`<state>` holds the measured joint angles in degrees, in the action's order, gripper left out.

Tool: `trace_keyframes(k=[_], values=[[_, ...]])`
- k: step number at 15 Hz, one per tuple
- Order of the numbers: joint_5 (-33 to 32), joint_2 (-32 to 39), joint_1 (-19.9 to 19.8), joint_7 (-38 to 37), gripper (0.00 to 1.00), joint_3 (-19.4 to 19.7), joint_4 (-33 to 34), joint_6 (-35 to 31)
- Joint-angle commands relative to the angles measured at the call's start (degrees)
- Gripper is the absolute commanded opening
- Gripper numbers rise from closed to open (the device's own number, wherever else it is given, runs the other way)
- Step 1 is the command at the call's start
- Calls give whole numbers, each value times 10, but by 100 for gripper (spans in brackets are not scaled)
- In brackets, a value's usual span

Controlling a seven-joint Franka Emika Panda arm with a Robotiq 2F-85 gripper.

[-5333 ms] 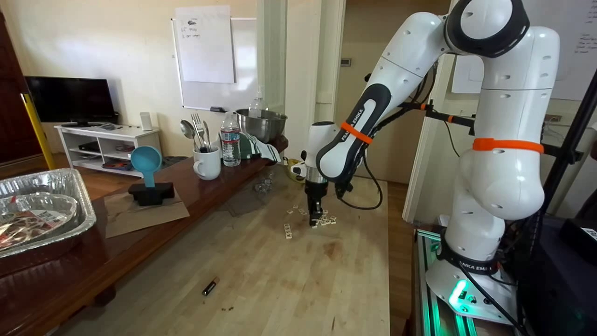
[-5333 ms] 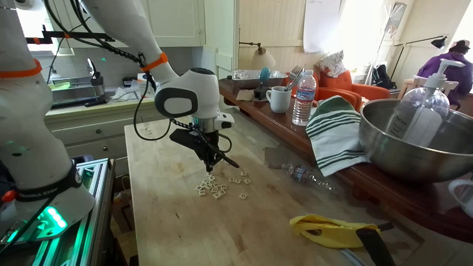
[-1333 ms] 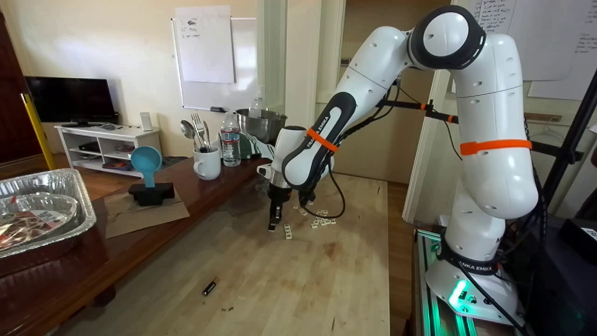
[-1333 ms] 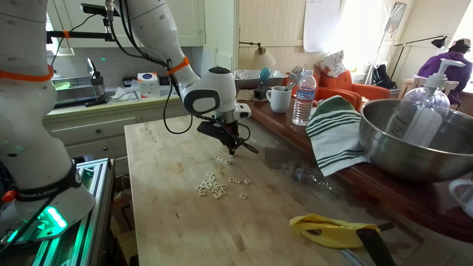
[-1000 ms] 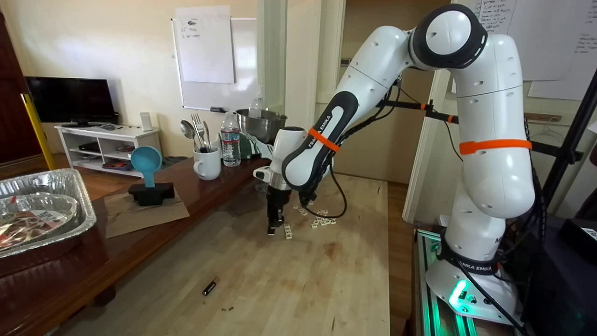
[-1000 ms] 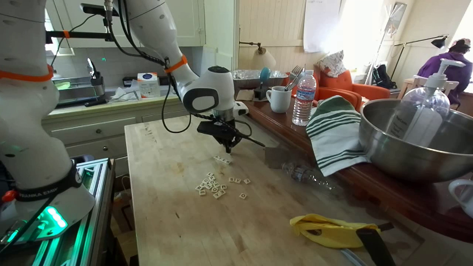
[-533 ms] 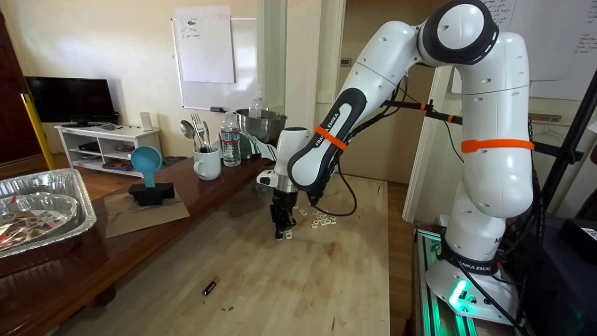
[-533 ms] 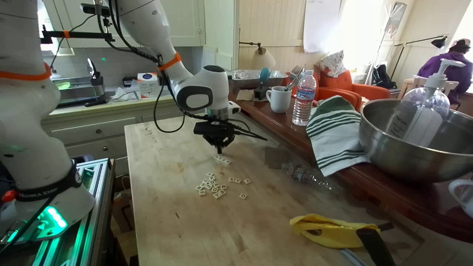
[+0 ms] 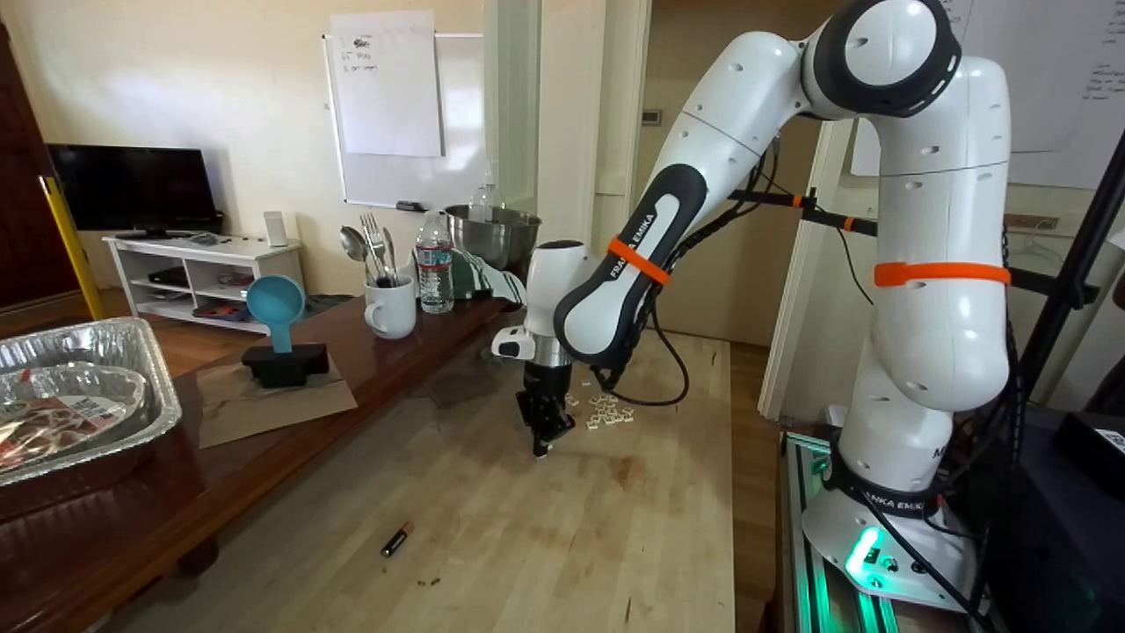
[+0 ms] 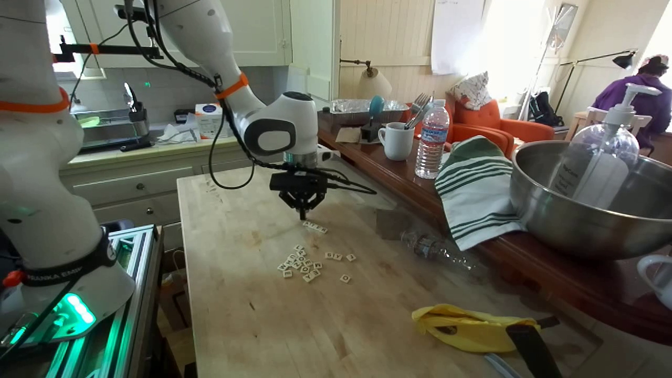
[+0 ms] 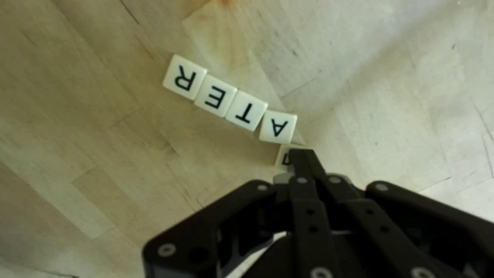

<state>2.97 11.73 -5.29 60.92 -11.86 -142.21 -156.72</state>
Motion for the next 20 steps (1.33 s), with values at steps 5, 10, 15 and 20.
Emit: trace_keyframes(k=[5, 10, 15, 20], values=[[-18, -4, 22, 11, 0, 13, -26, 21], [-49, -4, 32, 13, 0, 23, -31, 37], [-39, -23, 36, 14, 0, 22, -37, 47], [93, -84, 30, 9, 0, 12, -67, 76]])
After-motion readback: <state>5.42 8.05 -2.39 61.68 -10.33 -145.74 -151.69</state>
